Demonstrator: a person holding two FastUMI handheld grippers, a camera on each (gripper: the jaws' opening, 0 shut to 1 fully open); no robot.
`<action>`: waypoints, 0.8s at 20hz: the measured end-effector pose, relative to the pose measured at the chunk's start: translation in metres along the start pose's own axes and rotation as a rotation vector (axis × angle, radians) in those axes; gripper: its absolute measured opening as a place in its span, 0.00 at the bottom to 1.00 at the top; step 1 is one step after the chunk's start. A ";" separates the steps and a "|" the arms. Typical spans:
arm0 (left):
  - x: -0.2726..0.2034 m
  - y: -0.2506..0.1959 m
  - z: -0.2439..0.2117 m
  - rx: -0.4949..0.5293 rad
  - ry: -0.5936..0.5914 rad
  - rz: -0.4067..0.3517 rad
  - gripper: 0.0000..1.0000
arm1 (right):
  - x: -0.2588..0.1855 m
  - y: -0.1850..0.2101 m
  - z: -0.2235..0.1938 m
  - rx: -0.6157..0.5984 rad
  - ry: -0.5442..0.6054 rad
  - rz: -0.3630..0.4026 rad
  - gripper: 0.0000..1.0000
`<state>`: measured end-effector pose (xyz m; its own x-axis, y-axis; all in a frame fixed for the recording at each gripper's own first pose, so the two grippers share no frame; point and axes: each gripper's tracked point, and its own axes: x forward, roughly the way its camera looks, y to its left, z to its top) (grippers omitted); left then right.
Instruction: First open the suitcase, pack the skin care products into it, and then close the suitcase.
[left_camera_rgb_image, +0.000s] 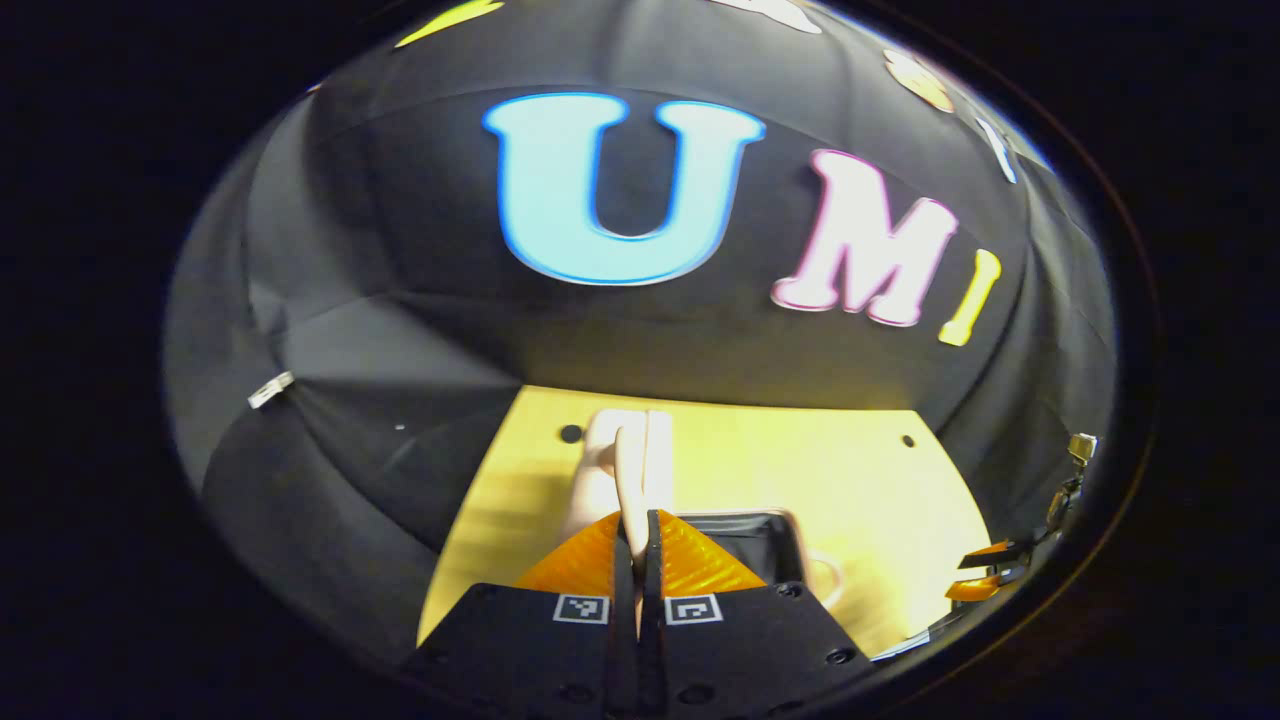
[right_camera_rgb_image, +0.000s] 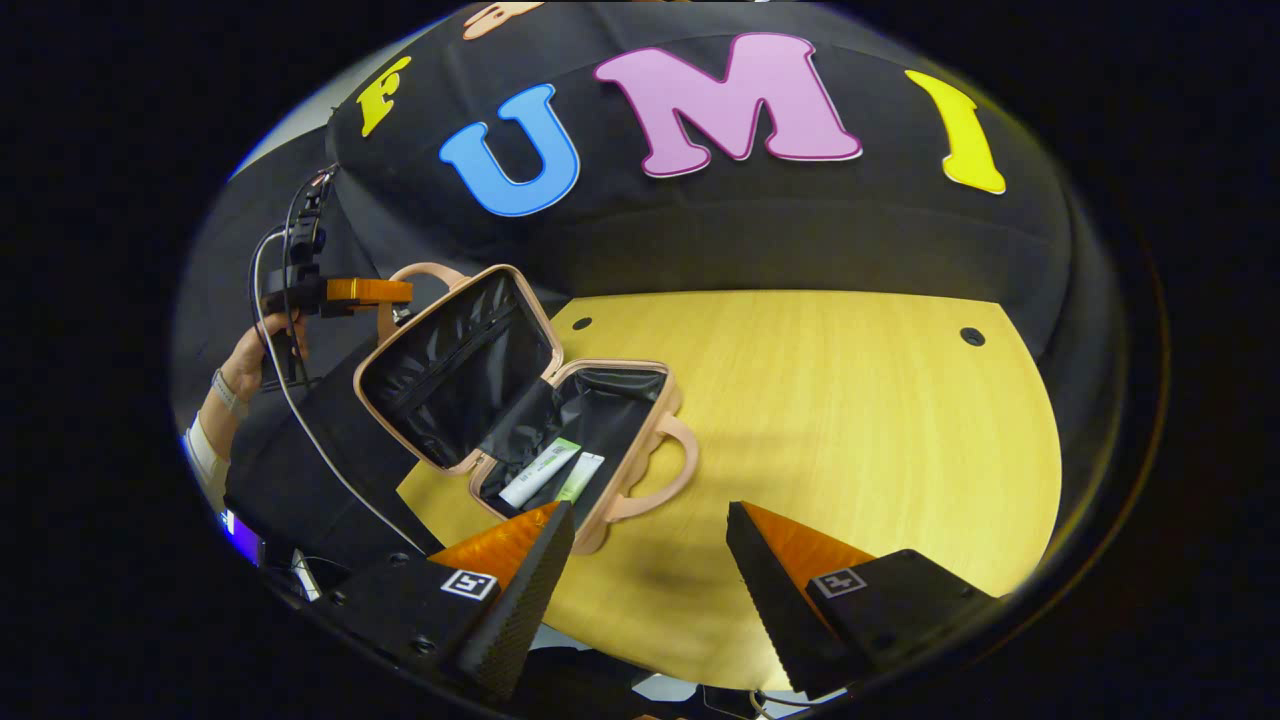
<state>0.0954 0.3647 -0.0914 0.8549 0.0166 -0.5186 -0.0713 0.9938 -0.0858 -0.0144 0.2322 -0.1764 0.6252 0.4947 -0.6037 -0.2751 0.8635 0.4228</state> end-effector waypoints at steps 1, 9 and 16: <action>0.004 -0.035 -0.005 0.023 0.011 -0.049 0.06 | -0.008 -0.010 -0.002 -0.004 -0.008 -0.011 0.98; 0.121 -0.167 -0.127 0.184 0.354 -0.160 0.06 | -0.065 -0.081 -0.037 0.079 -0.013 -0.097 0.98; 0.146 -0.169 -0.156 0.209 0.438 -0.096 0.11 | -0.079 -0.116 -0.044 0.089 -0.031 -0.164 0.97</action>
<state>0.1520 0.1821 -0.2850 0.5531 -0.0796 -0.8293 0.1403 0.9901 -0.0015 -0.0641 0.0972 -0.2078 0.6790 0.3432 -0.6489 -0.1023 0.9196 0.3794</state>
